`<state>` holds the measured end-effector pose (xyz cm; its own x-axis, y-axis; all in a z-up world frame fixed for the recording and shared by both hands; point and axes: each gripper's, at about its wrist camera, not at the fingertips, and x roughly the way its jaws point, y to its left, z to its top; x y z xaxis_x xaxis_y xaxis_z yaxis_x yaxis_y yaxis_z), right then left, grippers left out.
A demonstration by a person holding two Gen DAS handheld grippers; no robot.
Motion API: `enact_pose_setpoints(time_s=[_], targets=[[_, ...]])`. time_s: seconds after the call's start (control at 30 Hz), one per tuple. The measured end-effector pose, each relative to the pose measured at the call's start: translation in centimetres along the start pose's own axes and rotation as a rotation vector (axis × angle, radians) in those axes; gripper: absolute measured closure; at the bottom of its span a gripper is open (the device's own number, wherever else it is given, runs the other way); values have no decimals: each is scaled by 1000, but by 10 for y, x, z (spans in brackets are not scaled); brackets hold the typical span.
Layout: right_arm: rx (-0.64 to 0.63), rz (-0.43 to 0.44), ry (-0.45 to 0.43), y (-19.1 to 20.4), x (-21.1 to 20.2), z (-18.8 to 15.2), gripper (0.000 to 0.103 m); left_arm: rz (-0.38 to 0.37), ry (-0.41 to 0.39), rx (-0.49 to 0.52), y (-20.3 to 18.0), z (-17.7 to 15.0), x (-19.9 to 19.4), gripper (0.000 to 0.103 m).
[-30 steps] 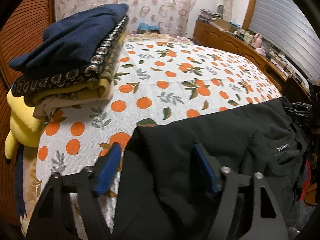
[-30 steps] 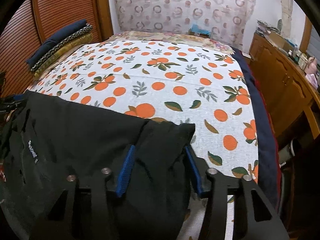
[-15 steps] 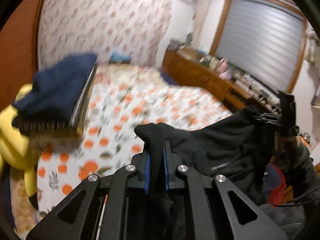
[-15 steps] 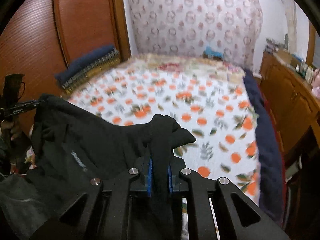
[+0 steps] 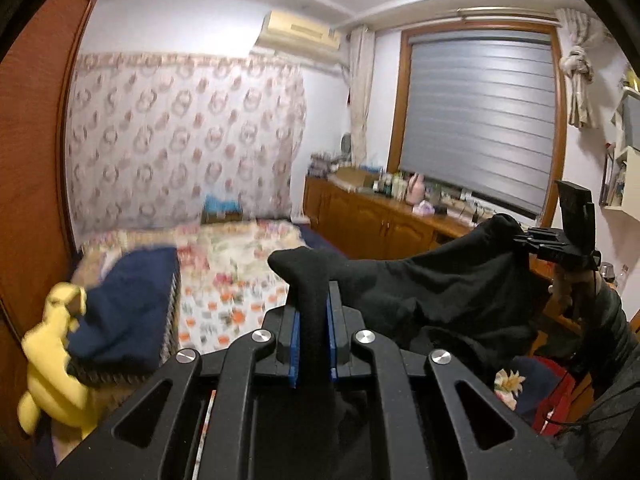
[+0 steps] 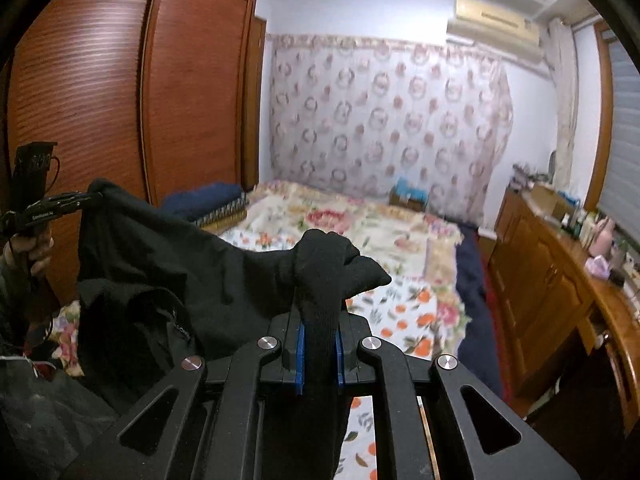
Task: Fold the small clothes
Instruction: 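Grasp the shirt hem with both grippers and lift the shirt high, then lower the lifted shirt onto the bed and open both grippers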
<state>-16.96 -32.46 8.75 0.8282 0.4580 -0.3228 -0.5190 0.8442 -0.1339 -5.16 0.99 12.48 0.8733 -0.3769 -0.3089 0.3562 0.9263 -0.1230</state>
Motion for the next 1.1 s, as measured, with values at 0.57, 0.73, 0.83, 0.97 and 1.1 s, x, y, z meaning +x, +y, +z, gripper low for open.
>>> enact_pose_setpoints(time_s=[0.57, 0.73, 0.83, 0.97, 1.1], targets=[[-27, -77, -320, -3, -99, 55, 93, 90, -238, 50, 11, 80, -45, 91], [-52, -121, -214, -12, -23, 67, 93, 153, -170, 20, 45, 87, 28, 91], [-48, -159, -121, -28, 50, 74, 93, 227, -112, 22, 74, 77, 102, 90], [-2, -232, 75, -56, 170, 55, 74, 294, 73, 10, 117, 54, 196, 76], [100, -268, 262, -77, 247, 15, 59, 269, 143, -29, 128, 25, 219, 39]])
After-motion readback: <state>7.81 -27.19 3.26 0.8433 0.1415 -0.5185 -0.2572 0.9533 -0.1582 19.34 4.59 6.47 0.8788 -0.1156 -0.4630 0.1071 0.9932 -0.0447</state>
